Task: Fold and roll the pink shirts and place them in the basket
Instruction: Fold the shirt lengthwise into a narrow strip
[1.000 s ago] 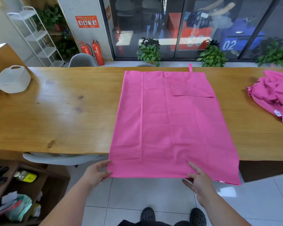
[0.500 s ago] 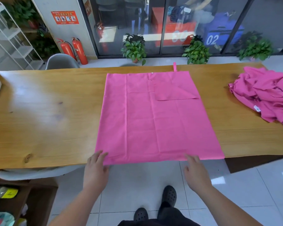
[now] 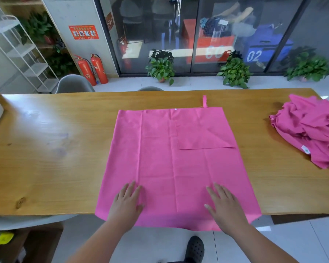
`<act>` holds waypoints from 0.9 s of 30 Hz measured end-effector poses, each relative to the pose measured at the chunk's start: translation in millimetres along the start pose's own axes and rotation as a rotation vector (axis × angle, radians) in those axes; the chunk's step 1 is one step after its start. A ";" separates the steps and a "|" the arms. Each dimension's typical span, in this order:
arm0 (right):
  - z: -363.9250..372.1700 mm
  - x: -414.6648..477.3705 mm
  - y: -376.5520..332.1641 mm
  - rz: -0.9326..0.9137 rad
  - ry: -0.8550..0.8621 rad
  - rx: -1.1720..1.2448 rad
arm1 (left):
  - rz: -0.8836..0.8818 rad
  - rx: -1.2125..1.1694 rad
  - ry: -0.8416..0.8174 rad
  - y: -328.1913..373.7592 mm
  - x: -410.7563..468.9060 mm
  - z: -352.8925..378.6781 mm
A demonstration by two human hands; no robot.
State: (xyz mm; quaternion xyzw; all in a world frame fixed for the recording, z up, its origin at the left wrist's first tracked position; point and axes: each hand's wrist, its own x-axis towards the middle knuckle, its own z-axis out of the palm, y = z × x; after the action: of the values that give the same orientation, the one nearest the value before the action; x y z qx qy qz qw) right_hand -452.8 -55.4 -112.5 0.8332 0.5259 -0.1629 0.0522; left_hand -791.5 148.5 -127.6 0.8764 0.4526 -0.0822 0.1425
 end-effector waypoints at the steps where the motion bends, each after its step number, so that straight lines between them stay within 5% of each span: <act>1: -0.6 3.6 3.1 -0.004 -0.018 -0.013 | -0.006 0.002 -0.021 2.6 1.8 0.8; 14: -15.3 32.0 18.9 -0.055 0.091 -0.077 | -0.044 0.089 0.002 33.9 30.1 -15.8; 18: -4.3 31.7 32.1 -0.054 -0.024 -0.049 | -0.062 0.026 -0.078 44.4 31.9 -8.8; 27: -1.0 33.1 56.3 -0.189 0.019 -0.162 | -0.072 0.074 -0.082 57.3 44.0 -11.6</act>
State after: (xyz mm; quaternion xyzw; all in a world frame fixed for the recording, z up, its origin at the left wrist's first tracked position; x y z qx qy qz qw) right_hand -389.2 -51.5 -127.1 0.7746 0.6138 -0.1161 0.0988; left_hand -719.2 154.7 -118.6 0.8601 0.4743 -0.1397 0.1255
